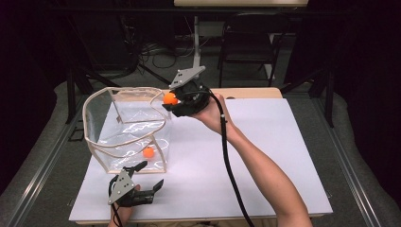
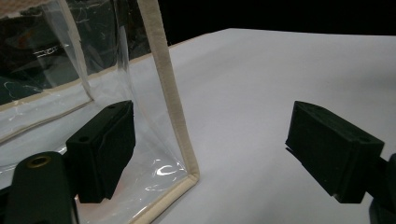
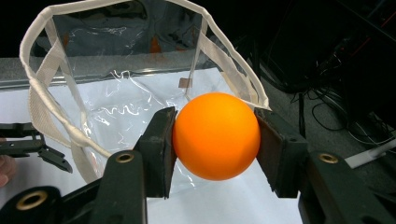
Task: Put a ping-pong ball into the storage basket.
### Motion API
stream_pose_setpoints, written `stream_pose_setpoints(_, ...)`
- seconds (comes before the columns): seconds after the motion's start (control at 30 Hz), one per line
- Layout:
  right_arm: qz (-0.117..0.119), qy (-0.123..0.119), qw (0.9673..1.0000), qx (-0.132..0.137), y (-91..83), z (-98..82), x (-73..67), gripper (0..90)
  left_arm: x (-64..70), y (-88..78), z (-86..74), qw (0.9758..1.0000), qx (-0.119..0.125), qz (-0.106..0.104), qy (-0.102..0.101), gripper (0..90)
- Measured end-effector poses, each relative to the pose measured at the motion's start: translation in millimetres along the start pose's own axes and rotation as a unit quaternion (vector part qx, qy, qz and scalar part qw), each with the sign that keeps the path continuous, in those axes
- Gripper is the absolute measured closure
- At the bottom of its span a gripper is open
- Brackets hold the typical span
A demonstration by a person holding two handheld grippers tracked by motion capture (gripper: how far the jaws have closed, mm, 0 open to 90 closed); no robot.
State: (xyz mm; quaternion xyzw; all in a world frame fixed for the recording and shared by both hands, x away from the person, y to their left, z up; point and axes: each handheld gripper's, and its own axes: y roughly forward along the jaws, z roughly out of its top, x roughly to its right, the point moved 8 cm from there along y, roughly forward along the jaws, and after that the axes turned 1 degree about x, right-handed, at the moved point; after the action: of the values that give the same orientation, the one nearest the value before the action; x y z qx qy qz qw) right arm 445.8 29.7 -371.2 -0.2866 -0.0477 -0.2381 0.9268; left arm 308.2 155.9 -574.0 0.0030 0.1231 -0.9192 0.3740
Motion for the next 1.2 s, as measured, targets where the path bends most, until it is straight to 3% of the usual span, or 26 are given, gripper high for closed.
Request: stream_pose_setpoints(1.2, 0.015, -0.014, 0.9998, 0.004, 17.9, 18.6, -17.2, 51.2, -0.2, 0.4, 0.2, 1.0, 0.001, -0.001, 0.0, 15.7)
